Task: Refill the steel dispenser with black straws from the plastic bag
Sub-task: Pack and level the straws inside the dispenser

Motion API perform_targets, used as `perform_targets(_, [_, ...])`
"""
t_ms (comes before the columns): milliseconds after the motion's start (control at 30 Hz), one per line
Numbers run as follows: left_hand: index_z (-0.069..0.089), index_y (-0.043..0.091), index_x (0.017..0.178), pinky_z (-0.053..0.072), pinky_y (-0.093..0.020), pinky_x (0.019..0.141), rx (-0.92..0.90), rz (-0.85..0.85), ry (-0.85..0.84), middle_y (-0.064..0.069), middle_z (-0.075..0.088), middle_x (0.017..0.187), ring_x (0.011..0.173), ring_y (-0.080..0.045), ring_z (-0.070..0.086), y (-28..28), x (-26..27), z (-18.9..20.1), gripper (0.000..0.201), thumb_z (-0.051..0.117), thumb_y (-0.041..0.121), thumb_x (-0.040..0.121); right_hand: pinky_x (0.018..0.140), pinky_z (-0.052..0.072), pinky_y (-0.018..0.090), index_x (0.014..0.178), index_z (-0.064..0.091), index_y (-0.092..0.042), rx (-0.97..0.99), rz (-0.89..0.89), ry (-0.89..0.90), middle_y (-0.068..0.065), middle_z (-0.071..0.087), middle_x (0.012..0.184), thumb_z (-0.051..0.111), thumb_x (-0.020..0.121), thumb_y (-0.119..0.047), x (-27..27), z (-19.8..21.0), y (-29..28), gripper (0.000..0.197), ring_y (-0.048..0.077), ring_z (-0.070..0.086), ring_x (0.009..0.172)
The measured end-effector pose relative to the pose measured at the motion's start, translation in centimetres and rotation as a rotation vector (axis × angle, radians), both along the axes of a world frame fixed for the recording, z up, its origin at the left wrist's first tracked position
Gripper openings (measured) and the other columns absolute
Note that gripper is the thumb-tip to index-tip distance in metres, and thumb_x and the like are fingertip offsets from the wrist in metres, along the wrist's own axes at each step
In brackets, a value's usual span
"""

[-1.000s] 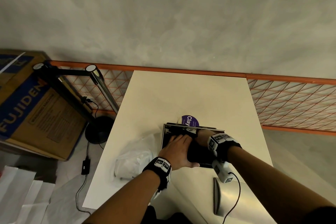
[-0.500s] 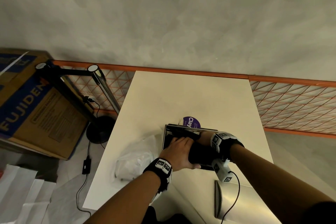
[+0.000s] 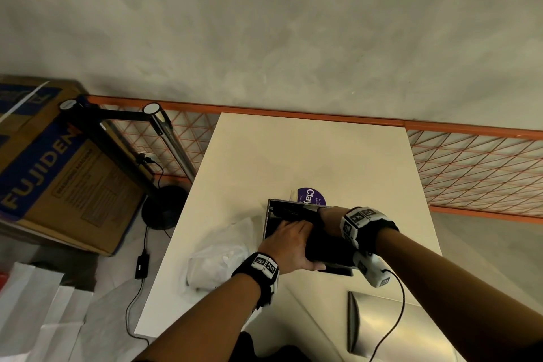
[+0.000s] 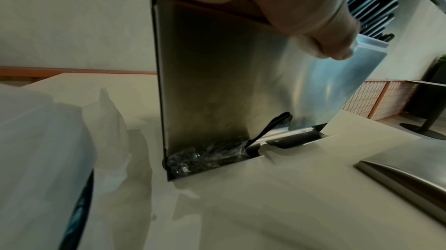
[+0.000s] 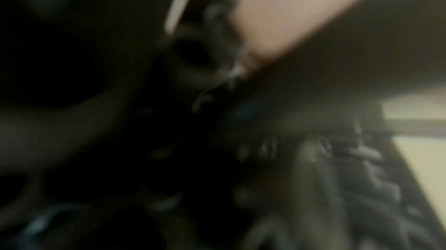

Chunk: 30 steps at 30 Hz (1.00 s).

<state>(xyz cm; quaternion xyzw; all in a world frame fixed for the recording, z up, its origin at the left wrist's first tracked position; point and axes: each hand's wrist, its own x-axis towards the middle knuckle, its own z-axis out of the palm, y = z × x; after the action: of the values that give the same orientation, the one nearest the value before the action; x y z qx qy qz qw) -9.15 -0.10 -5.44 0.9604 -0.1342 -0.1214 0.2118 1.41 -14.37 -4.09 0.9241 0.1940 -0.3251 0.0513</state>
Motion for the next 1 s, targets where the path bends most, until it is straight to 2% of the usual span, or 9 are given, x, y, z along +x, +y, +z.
perform_targets(133, [0.047, 0.016, 0.139, 0.031, -0.033, 0.111, -0.023, 0.024, 0.037, 0.000, 0.053, 0.140, 0.131, -0.024, 0.044, 0.0, 0.1, 0.4, 0.080, 0.079, 0.058, 0.079, 0.085, 0.053, 0.036, 0.117, 0.061, -0.009, -0.026, 0.148, -0.009, 0.016, 0.066, 0.114, 0.059, 0.091, -0.020, 0.3, 0.7, 0.3, 0.028, 0.034, 0.065, 0.105])
perform_targets(233, [0.042, 0.019, 0.146, 0.028, -0.034, 0.115, -0.045, 0.017, 0.055, 0.000, 0.049, 0.149, 0.139, -0.023, 0.039, 0.0, 0.8, 0.8, 0.084, 0.078, 0.058, 0.080, 0.069, 0.053, 0.033, 0.101, 0.062, -0.013, -0.045, 0.204, -0.032, 0.013, 0.069, 0.098, 0.058, 0.089, -0.025, 1.0, 2.2, 0.6, 0.017, 0.033, 0.069, 0.090])
perform_targets(367, [0.038, 0.022, 0.149, 0.034, -0.040, 0.114, -0.075, 0.025, 0.084, -0.002, 0.048, 0.149, 0.138, -0.026, 0.043, 0.1, 1.6, 0.6, 0.091, 0.078, 0.062, 0.078, 0.070, 0.060, 0.038, 0.075, 0.055, -0.017, -0.138, 0.272, 0.007, 0.007, 0.067, 0.077, 0.071, 0.077, -0.024, 3.1, 3.2, 0.6, 0.017, 0.028, 0.068, 0.073])
perform_targets(500, [0.044, 0.014, 0.142, 0.043, -0.045, 0.111, -0.132, 0.024, -0.006, -0.009, 0.054, 0.137, 0.129, -0.028, 0.050, 0.3, 2.2, -0.7, 0.090, 0.077, 0.065, 0.076, 0.071, 0.052, 0.032, 0.089, 0.057, -0.014, -0.103, 0.252, -0.011, 0.010, 0.070, 0.093, 0.061, 0.082, -0.026, 4.1, 3.9, -0.4, 0.013, 0.030, 0.068, 0.088])
perform_targets(633, [0.051, 0.006, 0.130, 0.044, -0.042, 0.109, -0.110, 0.013, -0.157, -0.013, 0.049, 0.134, 0.126, -0.028, 0.048, 0.5, 2.3, -1.3, 0.087, 0.076, 0.067, 0.074, 0.073, 0.053, 0.032, 0.106, 0.066, -0.012, -0.094, 0.203, 0.010, 0.011, 0.071, 0.099, 0.057, 0.087, -0.024, 4.3, 3.5, -1.2, 0.025, 0.030, 0.069, 0.094])
perform_targets(733, [0.053, 0.008, 0.122, 0.052, -0.042, 0.094, -0.114, 0.018, -0.297, -0.009, 0.049, 0.121, 0.108, -0.027, 0.052, 0.6, 2.5, -1.6, 0.083, 0.076, 0.068, 0.069, 0.069, 0.053, 0.031, 0.104, 0.067, -0.013, -0.093, 0.171, 0.021, 0.009, 0.073, 0.094, 0.064, 0.083, -0.022, 4.1, 3.0, -1.5, 0.023, 0.026, 0.070, 0.089])
perform_targets(833, [0.052, 0.012, 0.117, 0.050, -0.043, 0.088, -0.094, 0.011, -0.397, -0.006, 0.050, 0.115, 0.102, -0.026, 0.050, 0.7, 2.7, -1.8, 0.083, 0.074, 0.073, 0.065, 0.069, 0.059, 0.033, 0.097, 0.068, -0.015, -0.100, 0.184, 0.016, 0.005, 0.073, 0.082, 0.074, 0.071, -0.021, 5.0, 1.5, -1.7, 0.027, 0.024, 0.071, 0.076])
perform_targets(933, [0.052, 0.015, 0.119, 0.047, -0.044, 0.088, -0.071, 0.040, -0.475, -0.004, 0.051, 0.115, 0.103, -0.026, 0.051, 0.6, 2.8, -1.9, 0.087, 0.071, 0.077, 0.062, 0.066, 0.060, 0.036, 0.089, 0.069, -0.013, -0.102, 0.242, 0.005, 0.005, 0.070, 0.073, 0.075, 0.065, -0.018, 4.2, 2.7, -1.6, 0.026, 0.025, 0.066, 0.063])
perform_targets(1000, [0.055, 0.015, 0.122, 0.045, -0.045, 0.093, -0.065, 0.053, -0.506, -0.005, 0.052, 0.119, 0.108, -0.027, 0.053, 0.6, 2.9, -1.9, 0.088, 0.070, 0.078, 0.063, 0.064, 0.058, 0.035, 0.091, 0.067, -0.013, -0.088, 0.269, -0.035, 0.005, 0.070, 0.077, 0.077, 0.064, -0.017, 3.8, 3.2, -1.6, 0.028, 0.026, 0.067, 0.066])
